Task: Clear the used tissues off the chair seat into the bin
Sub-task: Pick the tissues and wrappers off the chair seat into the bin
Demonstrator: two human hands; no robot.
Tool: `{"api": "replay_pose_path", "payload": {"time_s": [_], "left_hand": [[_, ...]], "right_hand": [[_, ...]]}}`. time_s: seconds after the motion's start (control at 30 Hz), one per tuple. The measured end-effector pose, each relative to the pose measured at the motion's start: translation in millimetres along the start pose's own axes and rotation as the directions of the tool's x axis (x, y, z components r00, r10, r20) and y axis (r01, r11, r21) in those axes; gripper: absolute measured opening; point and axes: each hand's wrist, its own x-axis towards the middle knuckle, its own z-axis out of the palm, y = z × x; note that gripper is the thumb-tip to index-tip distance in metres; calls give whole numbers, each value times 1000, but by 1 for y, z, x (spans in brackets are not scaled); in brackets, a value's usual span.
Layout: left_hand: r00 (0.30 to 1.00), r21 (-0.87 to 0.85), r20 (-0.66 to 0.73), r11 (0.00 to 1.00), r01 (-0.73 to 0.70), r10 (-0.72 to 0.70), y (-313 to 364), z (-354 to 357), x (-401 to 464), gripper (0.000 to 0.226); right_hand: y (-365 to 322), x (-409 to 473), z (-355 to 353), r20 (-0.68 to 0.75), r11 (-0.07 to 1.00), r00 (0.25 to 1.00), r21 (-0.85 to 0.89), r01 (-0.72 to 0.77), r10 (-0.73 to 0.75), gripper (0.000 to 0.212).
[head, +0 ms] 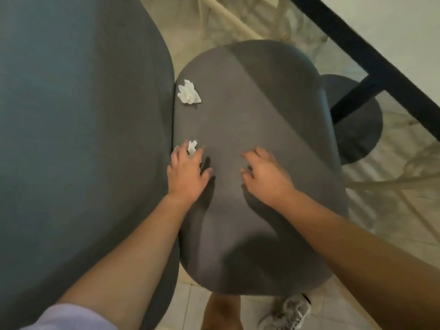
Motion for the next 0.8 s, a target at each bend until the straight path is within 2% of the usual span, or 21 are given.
{"api": "replay_pose_path", "payload": {"time_s": [0.17, 0.27, 0.4, 0.5, 0.6, 0.67, 0.73, 0.8], "left_hand": [[981, 91, 187, 995, 34, -51, -20, 11, 45, 68], [966, -18, 250, 997, 70, -63, -27, 17, 63, 54], [993, -187, 120, 982, 23, 0, -34, 17, 87, 34], [998, -218, 39, 975, -49, 59, -33, 16, 98, 26], [993, -227, -32, 967, -115, 111, -33, 25, 100, 31], [993, -279, -78, 955, -104, 86, -36, 32, 100, 34], [996, -309, -74, 948, -75, 55, -38, 34, 101, 28], [999, -318, -40, 947, -48, 37, -38, 35, 103, 32]], "right_hand": [[-21, 63, 7, 42, 996, 997, -49, 71, -69, 38], [-32, 96, 12, 70, 991, 992, -75, 110, -105, 42], [-43, 131, 19, 101, 984, 984, -87, 158, -149, 47], [-51, 154, 23, 108, 977, 976, -77, 198, -189, 51], [-60, 176, 28, 66, 964, 968, -92, 248, -242, 51], [-65, 191, 32, 20, 947, 958, -140, 287, -288, 51], [-70, 204, 36, -10, 935, 950, -184, 304, -311, 50], [-75, 217, 39, -22, 933, 950, -195, 301, -311, 48]]}}
